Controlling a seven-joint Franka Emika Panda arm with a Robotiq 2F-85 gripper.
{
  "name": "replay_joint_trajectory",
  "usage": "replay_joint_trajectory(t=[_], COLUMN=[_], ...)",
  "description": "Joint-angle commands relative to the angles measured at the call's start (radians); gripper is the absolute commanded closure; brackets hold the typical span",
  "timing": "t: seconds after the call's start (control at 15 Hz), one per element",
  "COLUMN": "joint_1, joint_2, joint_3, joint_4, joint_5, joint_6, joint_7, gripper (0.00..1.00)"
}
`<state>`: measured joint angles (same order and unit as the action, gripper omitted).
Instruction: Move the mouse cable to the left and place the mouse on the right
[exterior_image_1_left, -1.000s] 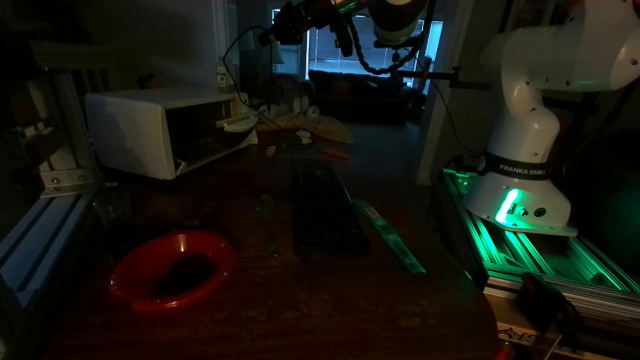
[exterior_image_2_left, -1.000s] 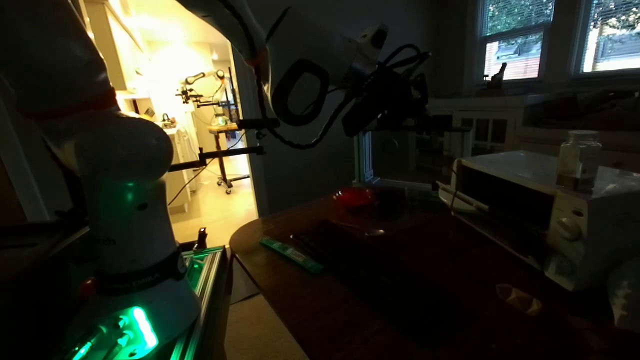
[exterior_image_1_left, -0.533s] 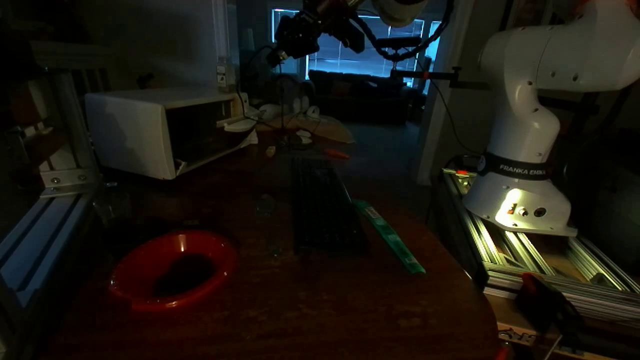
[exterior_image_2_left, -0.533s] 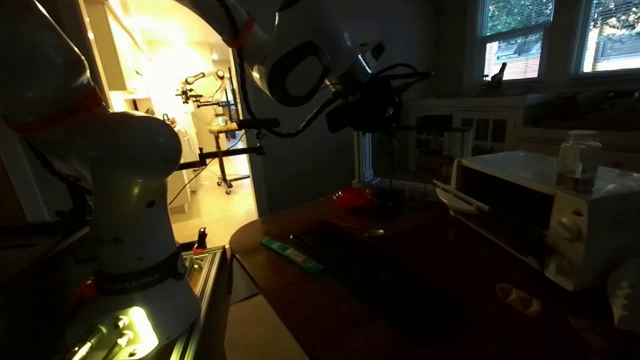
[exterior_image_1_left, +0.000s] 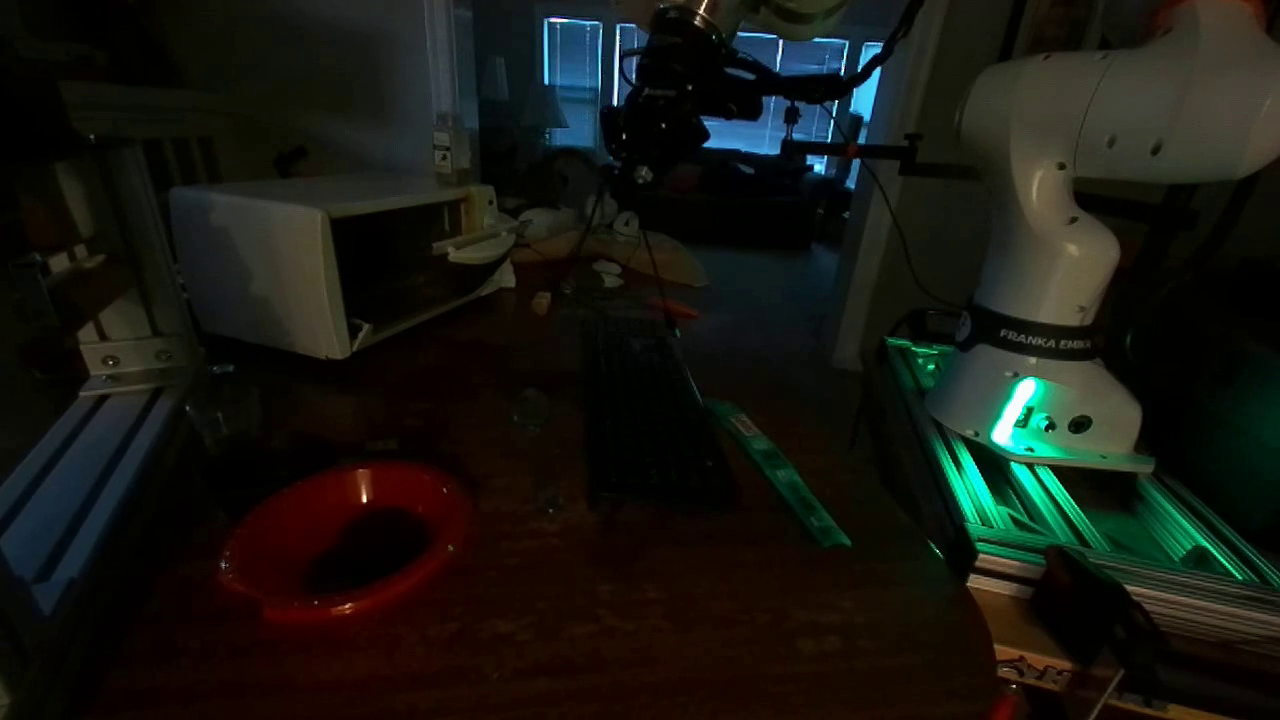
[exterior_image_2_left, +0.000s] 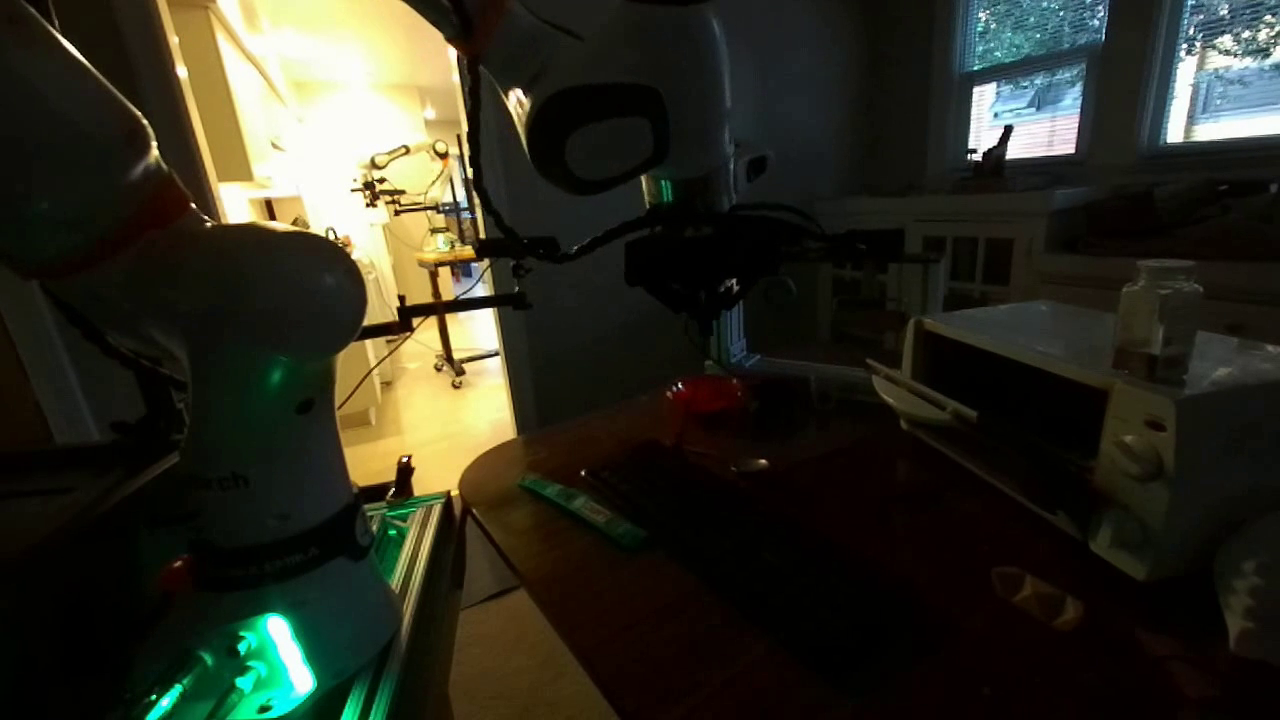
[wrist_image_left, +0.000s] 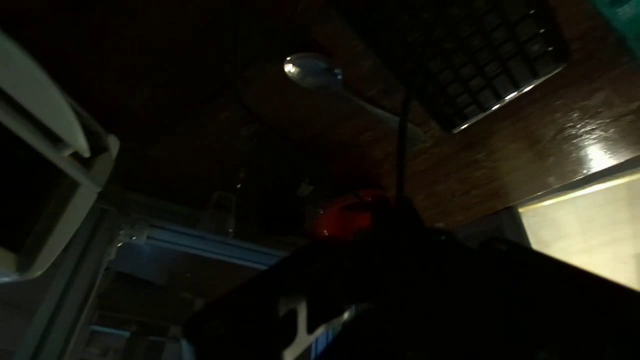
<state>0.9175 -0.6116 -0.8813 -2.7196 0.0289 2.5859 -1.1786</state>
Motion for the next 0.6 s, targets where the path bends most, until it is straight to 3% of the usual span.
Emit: replay_joint_trajectory(t=[0.0, 0.07, 0.2, 0.53], joint_1=[0.000, -0.008, -0.034, -0.182], joint_2=[0.106, 0.128, 0.161, 0.164], joint_3=[-0.009, -0.001, 0.028, 0.170], joint_4=[0.063, 0.072, 0.091, 0.099], joint_5=[0.111, 0.135, 0.186, 0.307], joint_6=[-0.112, -0.119, -0.125, -0.044], joint_7=[-0.106, -0.122, -0.137, -0.097], gripper=[0.99, 0.71, 0.63, 0.23])
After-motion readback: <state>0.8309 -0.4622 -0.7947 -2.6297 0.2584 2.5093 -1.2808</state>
